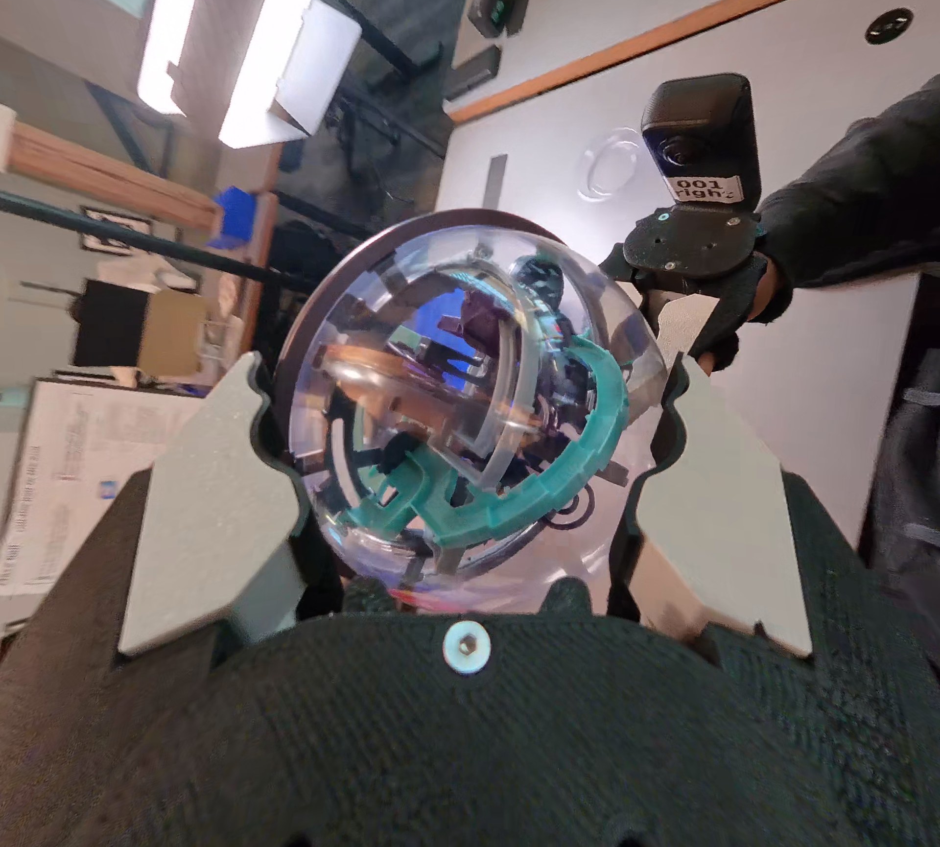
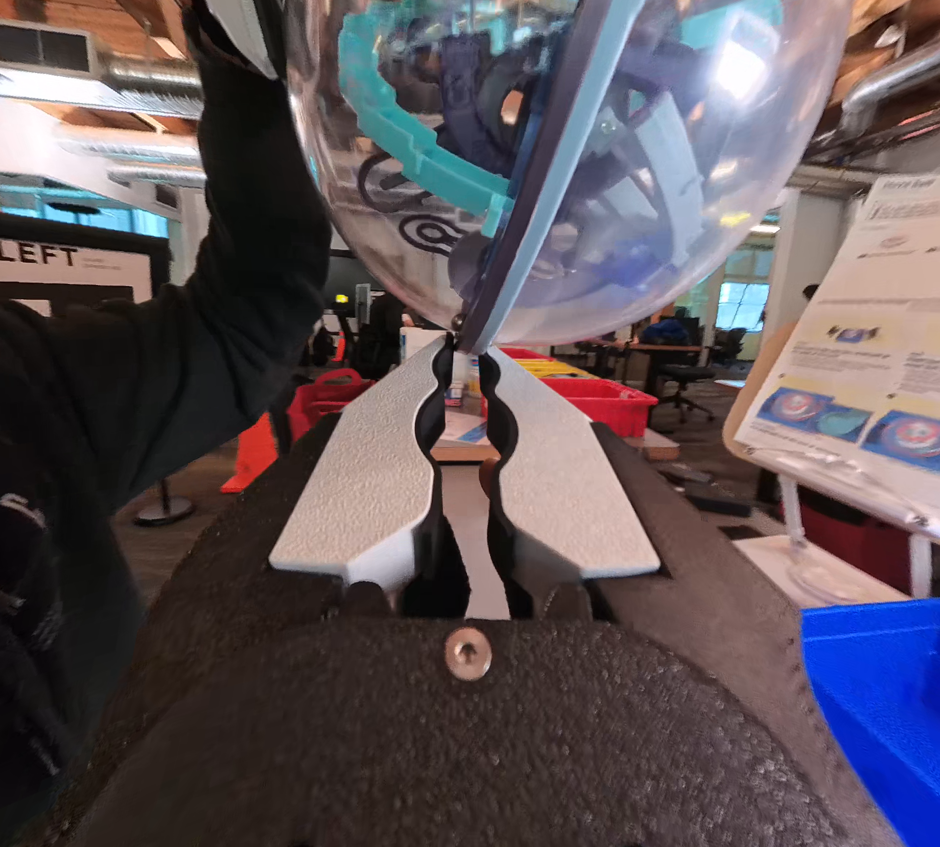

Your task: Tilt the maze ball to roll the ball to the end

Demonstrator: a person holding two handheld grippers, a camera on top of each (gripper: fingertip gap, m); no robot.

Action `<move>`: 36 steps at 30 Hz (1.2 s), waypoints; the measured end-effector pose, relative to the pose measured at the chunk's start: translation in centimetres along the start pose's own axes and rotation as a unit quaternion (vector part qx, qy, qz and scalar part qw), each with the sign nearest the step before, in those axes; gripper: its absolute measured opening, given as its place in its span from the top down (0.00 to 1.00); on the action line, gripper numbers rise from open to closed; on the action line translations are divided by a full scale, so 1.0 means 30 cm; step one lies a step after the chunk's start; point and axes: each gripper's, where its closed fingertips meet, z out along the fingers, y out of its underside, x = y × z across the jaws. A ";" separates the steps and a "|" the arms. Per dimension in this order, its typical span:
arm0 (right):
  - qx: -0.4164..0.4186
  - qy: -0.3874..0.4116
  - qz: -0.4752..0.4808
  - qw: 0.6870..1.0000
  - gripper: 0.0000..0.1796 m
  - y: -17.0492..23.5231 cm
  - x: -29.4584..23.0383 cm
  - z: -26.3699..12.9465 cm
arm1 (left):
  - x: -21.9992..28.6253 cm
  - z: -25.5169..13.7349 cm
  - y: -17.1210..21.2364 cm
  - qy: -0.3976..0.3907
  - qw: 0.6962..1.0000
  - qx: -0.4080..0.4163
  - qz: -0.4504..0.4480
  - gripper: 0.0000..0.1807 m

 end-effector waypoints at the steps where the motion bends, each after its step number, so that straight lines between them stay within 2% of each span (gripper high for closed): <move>1: -0.004 -0.008 0.016 1.000 0.96 0.020 -0.011 0.001 | 0.005 0.015 0.016 0.014 1.000 -0.006 -0.015 0.19; 9: -0.043 -0.043 0.139 0.988 0.97 0.183 -0.072 -0.013 | 0.063 0.149 0.183 0.129 0.981 -0.062 -0.131 0.19; 21: -0.083 -0.047 0.243 0.965 0.96 0.371 -0.097 -0.053 | 0.164 0.301 0.344 0.207 0.956 -0.101 -0.183 0.20; 23: -0.089 -0.053 0.254 0.962 0.97 0.396 -0.115 -0.060 | 0.184 0.323 0.367 0.224 0.949 -0.104 -0.195 0.23; 25: -0.087 -0.063 0.264 0.958 0.99 0.410 -0.141 -0.064 | 0.223 0.351 0.392 0.255 0.940 -0.100 -0.204 0.31; 27: -0.119 -0.068 0.278 0.951 1.00 0.469 -0.178 -0.071 | 0.305 0.416 0.474 0.296 0.926 -0.123 -0.202 0.24; 29: -0.121 -0.055 0.326 0.936 1.00 0.528 -0.191 -0.094 | 0.412 0.498 0.585 0.349 0.894 -0.151 -0.237 0.33; 31: -0.124 -0.017 0.353 0.927 1.00 0.575 -0.146 -0.132 | 0.569 0.540 0.661 0.432 0.844 -0.170 -0.270 0.41; 33: -0.142 -0.005 0.367 0.919 1.00 0.623 -0.145 -0.172 | 0.637 0.609 0.765 0.410 0.859 -0.204 -0.227 0.47; 35: -0.152 0.001 0.351 0.924 1.00 0.642 -0.153 -0.200 | 0.695 0.626 0.740 0.437 0.847 -0.162 -0.254 0.57; 36: -0.154 0.004 0.331 0.931 1.00 0.644 -0.152 -0.209 | 0.695 0.636 0.745 0.433 0.852 -0.153 -0.252 0.60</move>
